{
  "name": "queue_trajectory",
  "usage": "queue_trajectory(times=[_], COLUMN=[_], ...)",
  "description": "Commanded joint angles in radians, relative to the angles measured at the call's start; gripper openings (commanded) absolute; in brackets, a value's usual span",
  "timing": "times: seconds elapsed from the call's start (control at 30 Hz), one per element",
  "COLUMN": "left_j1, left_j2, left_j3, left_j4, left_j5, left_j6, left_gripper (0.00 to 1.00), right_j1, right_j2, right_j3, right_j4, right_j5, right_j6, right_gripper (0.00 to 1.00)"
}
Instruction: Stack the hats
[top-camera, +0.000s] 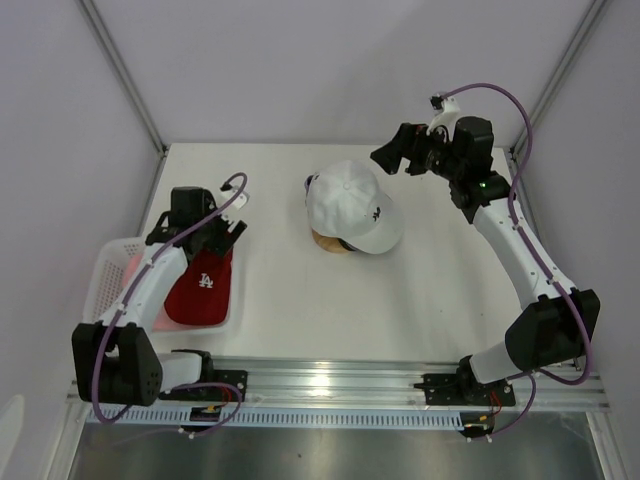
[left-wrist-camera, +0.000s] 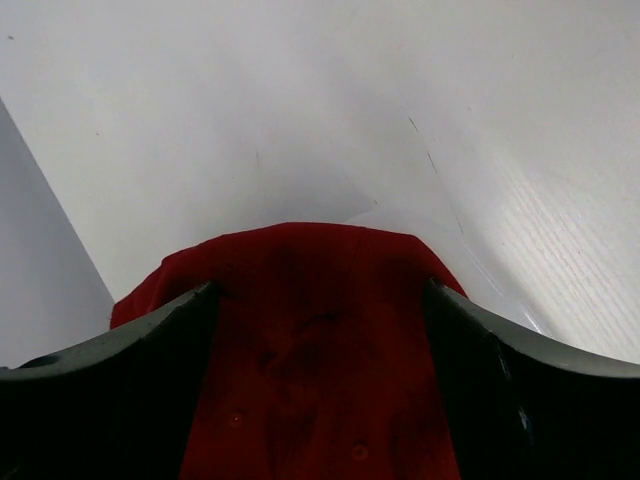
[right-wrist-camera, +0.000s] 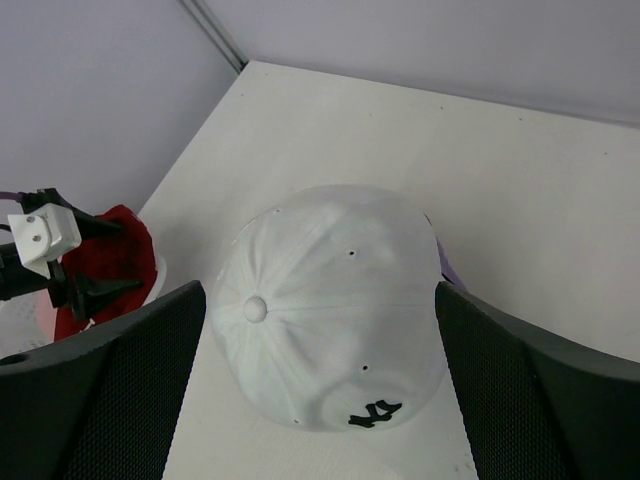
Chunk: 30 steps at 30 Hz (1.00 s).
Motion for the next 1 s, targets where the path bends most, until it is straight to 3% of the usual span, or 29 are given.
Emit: queue_trajectory(times=[0.0, 0.17, 0.37, 0.6, 0.7, 0.73, 0.77, 0.83, 0.97], left_j1=[0.018, 0.034, 0.049, 0.051, 0.051, 0.051, 0.051, 0.051, 0.08], left_j2=[0.052, 0.087, 0.167, 0.129, 0.148, 0.165, 0.173, 0.19, 0.218], left_j3=[0.048, 0.039, 0.088, 0.051, 0.067, 0.076, 0.082, 0.093, 0.104], left_j4=[-0.056, -0.073, -0.095, -0.092, -0.099, -0.104, -0.107, -0.119, -0.144], left_j5=[0.004, -0.049, -0.224, -0.192, -0.192, -0.2, -0.204, -0.206, -0.198], left_j6=[0.06, 0.062, 0.004, 0.002, -0.018, -0.029, -0.035, -0.046, -0.049], left_gripper=[0.85, 0.86, 0.86, 0.85, 0.74, 0.55, 0.46, 0.4, 0.37], right_j1=[-0.008, -0.017, -0.026, -0.034, -0.036, -0.037, -0.039, -0.04, -0.045], right_j2=[-0.018, -0.004, 0.018, 0.042, 0.044, 0.041, 0.039, 0.034, 0.024], right_j3=[0.013, 0.021, 0.022, 0.033, 0.032, 0.032, 0.03, 0.028, 0.019], right_j4=[0.007, 0.01, 0.015, 0.016, 0.016, 0.016, 0.016, 0.016, 0.015], right_j5=[0.025, 0.028, 0.017, 0.0, -0.003, -0.003, -0.003, -0.002, 0.002], right_j6=[-0.028, -0.028, -0.022, -0.014, -0.012, -0.011, -0.011, -0.011, -0.011], right_gripper=[1.0, 0.99, 0.99, 0.99, 0.99, 0.99, 0.99, 0.99, 0.99])
